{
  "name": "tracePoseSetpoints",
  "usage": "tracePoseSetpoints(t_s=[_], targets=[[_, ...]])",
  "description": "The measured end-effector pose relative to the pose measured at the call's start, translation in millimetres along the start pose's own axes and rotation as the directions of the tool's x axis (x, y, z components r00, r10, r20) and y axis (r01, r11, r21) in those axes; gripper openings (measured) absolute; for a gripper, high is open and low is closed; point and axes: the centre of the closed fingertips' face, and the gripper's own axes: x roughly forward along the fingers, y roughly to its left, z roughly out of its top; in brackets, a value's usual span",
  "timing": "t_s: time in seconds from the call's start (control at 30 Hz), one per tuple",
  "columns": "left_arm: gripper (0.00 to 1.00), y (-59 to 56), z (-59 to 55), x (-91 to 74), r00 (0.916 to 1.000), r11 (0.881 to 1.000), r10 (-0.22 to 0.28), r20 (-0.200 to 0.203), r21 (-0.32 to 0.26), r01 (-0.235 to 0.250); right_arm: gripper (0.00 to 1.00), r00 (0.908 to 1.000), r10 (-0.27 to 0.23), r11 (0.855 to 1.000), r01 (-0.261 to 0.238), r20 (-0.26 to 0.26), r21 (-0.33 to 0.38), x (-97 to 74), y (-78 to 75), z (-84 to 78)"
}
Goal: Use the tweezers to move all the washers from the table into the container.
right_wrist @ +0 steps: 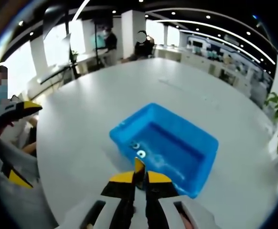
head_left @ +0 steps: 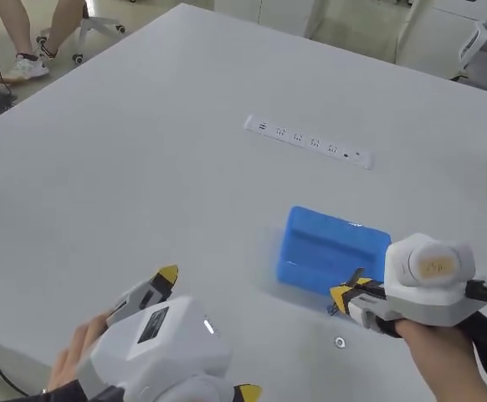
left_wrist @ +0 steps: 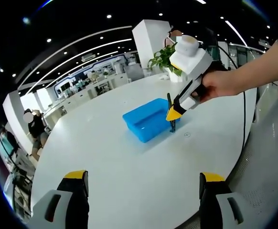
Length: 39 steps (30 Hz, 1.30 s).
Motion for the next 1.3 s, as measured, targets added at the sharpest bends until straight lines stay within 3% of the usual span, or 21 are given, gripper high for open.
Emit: tracePoseSetpoints(t_s=[0.67,0.93,1.07,1.3], targets=[[0.99,1.2,-1.7,0.7,0.9999,1.0,0.005,-0.009,0.001,-0.005,0.03,0.9997,0.025,0.998,-0.025,0.003,0.049,-1.4,-0.1,-0.2],[0.99,1.1,-2.0,0.7,0.9999,1.0,0.006,-0.013,0.007,-0.006,0.03,0.9985,0.045,0.997,-0.047,0.033,0.064,-12.5,7.3,7.5],[0.99,1.9,-2.0,0.5,0.9999,1.0,0.009,-0.012,0.006,-0.009,0.03,0.9971,0.054,0.997,-0.057,0.053,0.045,-21.2,12.1,15.8],[0.99,2.7,-1.3,0.0,0.9999,1.0,0.012,-0.009,0.002,-0.012,0.03,0.9866,0.064,0.994,-0.076,0.15,0.074,-42.9,16.6,50.2]])
